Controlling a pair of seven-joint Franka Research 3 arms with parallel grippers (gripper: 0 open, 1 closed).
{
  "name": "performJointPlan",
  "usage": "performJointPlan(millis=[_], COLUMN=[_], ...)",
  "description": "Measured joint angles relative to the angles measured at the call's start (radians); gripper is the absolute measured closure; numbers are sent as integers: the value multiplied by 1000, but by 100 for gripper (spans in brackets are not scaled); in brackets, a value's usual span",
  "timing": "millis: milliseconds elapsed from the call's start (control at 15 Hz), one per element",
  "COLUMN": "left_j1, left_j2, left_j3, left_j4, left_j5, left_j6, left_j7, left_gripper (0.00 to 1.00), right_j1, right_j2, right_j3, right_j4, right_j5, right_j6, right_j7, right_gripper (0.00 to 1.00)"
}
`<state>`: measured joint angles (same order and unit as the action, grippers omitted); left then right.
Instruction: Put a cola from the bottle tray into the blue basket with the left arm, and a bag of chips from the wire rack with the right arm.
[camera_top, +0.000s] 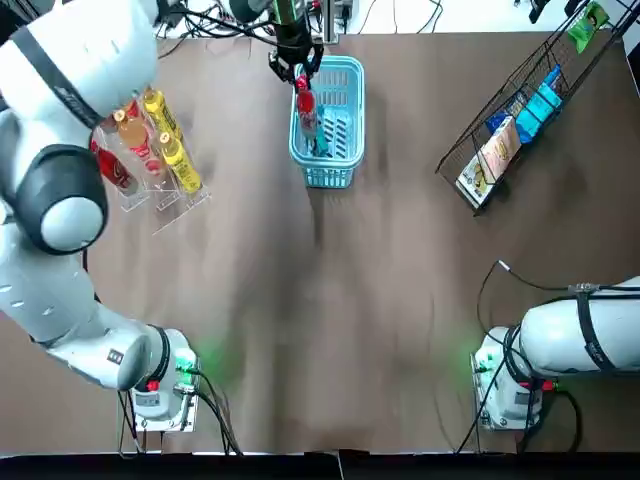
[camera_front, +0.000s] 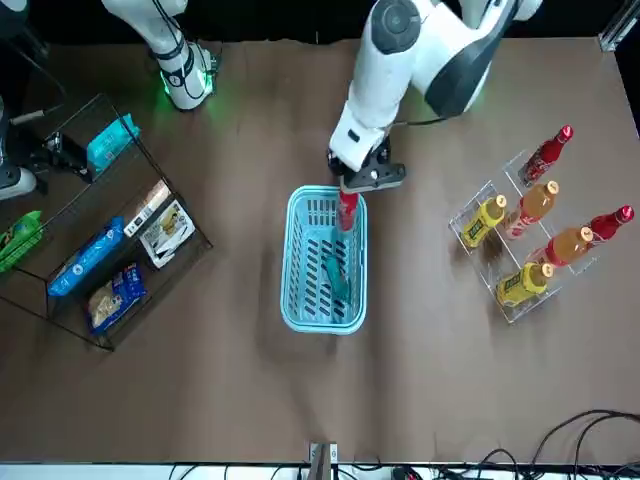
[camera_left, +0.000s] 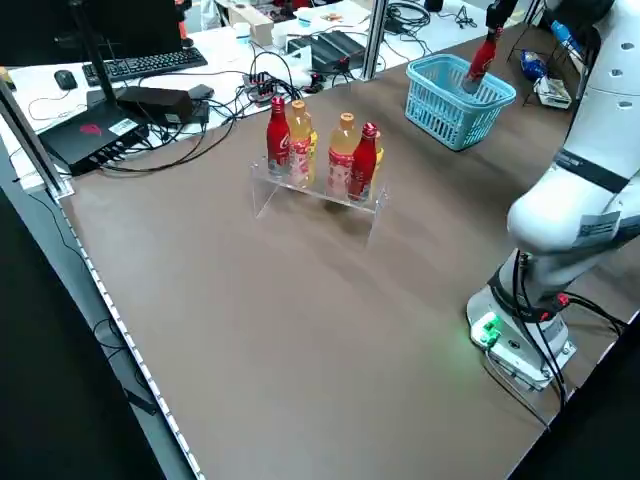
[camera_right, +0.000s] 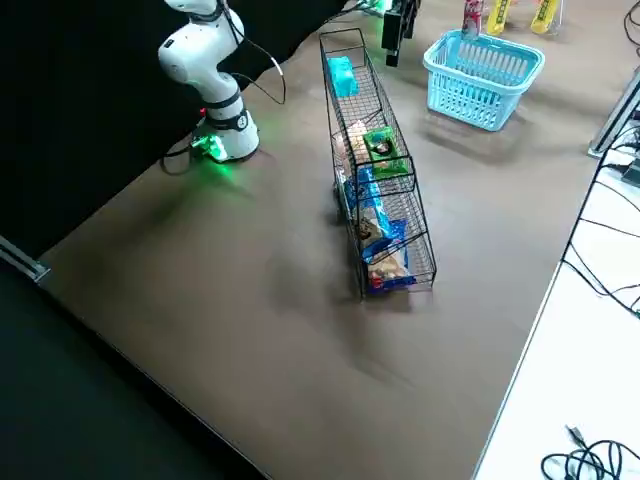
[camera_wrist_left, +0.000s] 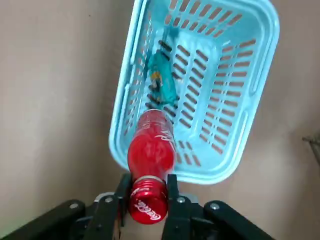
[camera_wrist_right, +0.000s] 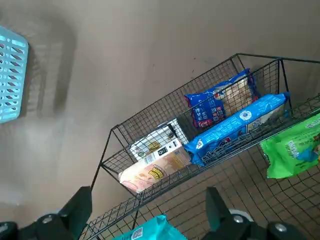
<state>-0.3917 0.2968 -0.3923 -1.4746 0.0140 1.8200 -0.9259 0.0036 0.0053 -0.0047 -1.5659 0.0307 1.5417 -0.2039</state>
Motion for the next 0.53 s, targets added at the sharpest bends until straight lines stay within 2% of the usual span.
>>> performJointPlan(millis=[133, 267, 533], left_j1=[-133, -223, -259], left_j2=[26, 55, 115], left_j3=[135, 219, 246], left_j4=[18, 25, 33], left_j5=[1, 1, 1], left_j6=[51, 80, 141], left_j7=[-32, -61, -87], left_gripper=[68, 68, 68], right_j1=[0, 0, 0], right_j2=[0, 0, 0], right_j3=[0, 0, 4], right_j4=[0, 0, -1], right_j5=[0, 0, 0], right_j6=[-1, -2, -9], right_j7=[0, 0, 0], right_gripper=[0, 0, 0])
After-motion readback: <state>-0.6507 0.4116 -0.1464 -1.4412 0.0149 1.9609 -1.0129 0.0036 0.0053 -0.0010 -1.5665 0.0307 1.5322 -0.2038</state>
